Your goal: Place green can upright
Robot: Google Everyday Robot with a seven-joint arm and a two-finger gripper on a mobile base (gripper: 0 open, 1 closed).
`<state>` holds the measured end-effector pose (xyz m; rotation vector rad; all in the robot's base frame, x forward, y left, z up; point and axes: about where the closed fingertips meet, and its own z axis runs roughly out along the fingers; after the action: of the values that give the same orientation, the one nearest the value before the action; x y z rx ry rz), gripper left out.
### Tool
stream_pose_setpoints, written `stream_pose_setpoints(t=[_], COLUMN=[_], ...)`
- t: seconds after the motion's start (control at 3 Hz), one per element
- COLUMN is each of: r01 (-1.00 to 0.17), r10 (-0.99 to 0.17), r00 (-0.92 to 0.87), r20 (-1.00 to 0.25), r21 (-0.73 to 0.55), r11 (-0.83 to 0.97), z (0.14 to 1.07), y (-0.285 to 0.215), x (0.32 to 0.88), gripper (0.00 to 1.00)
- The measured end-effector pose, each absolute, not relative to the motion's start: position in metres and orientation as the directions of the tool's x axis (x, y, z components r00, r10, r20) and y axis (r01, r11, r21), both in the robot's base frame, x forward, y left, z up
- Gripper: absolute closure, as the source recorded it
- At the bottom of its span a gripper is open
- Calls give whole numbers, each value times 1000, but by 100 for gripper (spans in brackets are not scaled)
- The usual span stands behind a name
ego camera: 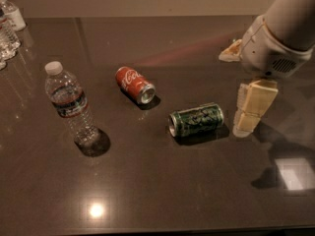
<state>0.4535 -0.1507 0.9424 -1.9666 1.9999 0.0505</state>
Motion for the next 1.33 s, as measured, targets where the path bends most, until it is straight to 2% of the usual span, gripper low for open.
stream_pose_setpoints(t=[0.67, 1.33], r01=[-977, -976], r10=[-951, -959], r00=[168, 199], r20=[-260, -203], r21=[-171, -132], r11=[-127, -174], z=[907, 873], y=[-107, -92], x=[463, 479], gripper=[0, 0])
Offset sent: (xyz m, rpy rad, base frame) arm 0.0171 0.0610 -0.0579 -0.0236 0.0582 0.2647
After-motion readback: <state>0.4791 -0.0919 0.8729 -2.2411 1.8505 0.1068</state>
